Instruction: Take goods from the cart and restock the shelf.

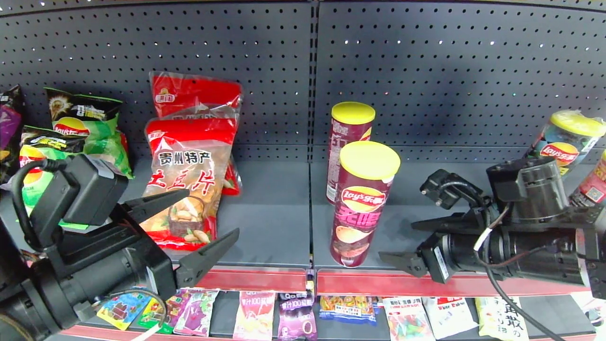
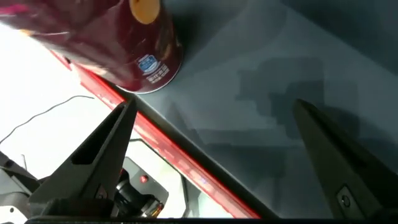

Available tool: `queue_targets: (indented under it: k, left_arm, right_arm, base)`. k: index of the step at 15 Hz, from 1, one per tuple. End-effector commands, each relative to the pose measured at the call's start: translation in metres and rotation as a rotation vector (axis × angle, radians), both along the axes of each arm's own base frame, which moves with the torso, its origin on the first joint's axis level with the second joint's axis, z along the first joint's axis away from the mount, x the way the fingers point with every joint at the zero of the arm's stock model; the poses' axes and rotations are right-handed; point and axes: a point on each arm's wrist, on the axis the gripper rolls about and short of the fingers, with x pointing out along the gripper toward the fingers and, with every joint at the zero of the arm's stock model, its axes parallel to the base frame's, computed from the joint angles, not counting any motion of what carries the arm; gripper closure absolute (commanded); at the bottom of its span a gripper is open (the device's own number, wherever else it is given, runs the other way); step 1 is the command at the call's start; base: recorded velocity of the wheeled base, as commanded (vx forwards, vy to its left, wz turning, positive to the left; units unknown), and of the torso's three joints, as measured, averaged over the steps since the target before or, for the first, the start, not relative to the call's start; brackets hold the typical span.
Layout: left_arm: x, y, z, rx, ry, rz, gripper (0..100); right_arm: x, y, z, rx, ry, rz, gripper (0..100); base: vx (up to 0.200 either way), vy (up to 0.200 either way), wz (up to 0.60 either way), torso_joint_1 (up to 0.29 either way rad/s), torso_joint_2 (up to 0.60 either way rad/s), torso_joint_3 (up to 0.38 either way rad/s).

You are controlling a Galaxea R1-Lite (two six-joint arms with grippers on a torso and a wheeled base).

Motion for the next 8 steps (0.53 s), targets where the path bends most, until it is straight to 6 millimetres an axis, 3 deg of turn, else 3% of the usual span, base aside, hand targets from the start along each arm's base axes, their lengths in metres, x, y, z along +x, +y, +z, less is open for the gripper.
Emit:
queue_targets:
  k: [1,8]
  left_arm:
    - [-0.0003,0.0003,0.0010,-0.003,-0.004,0.000,0]
    - [0.0012,-0.0008,0.0029,-0.005,-0.008,-0.002,0]
  right_arm:
    - [0.0039,0.0020,-0.0057,-0.014,0.018,-0.004,0]
    - [0.0120,0.0058,-0.0080,-0.035,0.016,-0.028,0]
  base:
    - [0.000,0.000,0.00,0.000,0.00,0.000]
    - [0.000,0.000,0.00,0.000,0.00,0.000]
